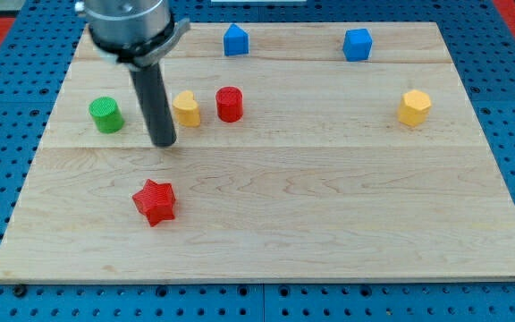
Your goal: Keep yellow heart in between red circle and blue cube
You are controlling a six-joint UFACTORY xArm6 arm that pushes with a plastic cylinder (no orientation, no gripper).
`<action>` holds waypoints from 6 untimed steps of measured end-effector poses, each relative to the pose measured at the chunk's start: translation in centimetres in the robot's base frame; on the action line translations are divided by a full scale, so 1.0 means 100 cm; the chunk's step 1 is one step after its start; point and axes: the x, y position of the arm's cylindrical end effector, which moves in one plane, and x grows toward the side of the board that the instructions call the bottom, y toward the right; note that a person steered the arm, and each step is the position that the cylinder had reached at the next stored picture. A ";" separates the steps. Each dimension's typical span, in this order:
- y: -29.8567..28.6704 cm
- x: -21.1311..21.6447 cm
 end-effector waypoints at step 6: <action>0.102 -0.103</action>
